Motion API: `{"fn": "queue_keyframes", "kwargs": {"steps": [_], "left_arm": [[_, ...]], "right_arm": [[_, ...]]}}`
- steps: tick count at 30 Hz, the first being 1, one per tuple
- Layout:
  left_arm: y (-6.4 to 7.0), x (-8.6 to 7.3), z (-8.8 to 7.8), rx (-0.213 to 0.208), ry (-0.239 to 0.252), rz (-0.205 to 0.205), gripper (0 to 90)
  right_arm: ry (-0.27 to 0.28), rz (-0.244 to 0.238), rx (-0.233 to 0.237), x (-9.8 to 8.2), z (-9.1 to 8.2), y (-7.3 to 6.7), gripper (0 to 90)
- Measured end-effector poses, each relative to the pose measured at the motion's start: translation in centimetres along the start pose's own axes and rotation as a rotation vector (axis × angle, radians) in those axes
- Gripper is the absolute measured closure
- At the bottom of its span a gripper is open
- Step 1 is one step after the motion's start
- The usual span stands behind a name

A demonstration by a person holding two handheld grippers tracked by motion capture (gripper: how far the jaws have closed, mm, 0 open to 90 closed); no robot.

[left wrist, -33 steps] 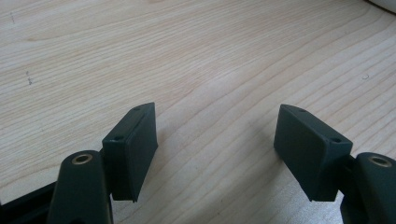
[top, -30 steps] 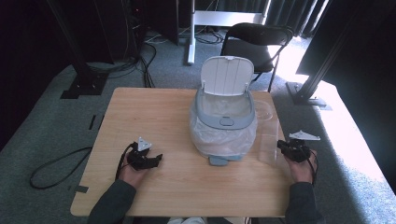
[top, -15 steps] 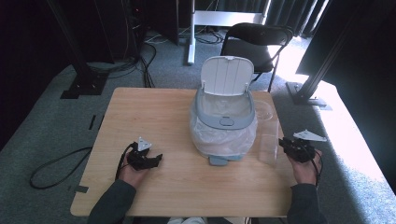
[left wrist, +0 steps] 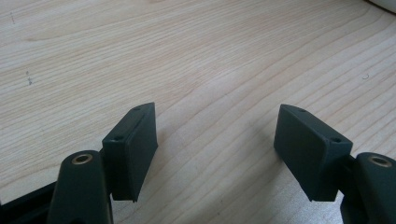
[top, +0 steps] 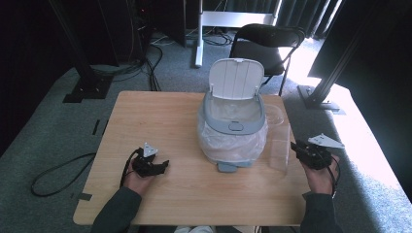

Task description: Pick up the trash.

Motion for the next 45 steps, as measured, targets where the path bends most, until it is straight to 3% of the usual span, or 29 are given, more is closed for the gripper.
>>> {"fn": "queue_keyframes", "kwargs": {"steps": [7,14,18,26,32,45], "left_arm": [[0.0,0.0,0.0,0.0,0.0,0.0,30.3],[0.0,0.0,0.0,0.0,0.0,0.0,30.3],[0.0,0.0,0.0,0.0,0.0,0.0,30.3],[0.0,0.0,0.0,-0.001,0.0,0.0,30.2],[0.0,0.0,0.0,-0.001,0.0,0.0,30.2],[0.0,0.0,0.0,-0.001,0.0,-0.001,30.2]], "right_arm": [[0.028,-0.01,0.025,0.3,-1.0,-1.6,67.4],[0.008,-0.029,0.045,0.0,-1.0,-3.0,64.4],[-0.017,-0.038,0.029,-0.8,-0.7,-3.4,63.7],[-0.046,-0.039,0.016,-2.0,-0.5,-3.5,61.2],[-0.065,-0.029,0.034,-2.6,-0.2,-3.4,61.9],[-0.083,-0.026,0.035,-3.4,-0.5,-3.0,71.9]]}}
Point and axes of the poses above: each handheld gripper's, and its own axes: z roughly forward along the jaws, x roughly out of its top, y roughly to its right, the point moved 5 cm from there along z, roughly forward along the jaws, and after that the axes turned 1 degree about -y, right-handed, at the moved point
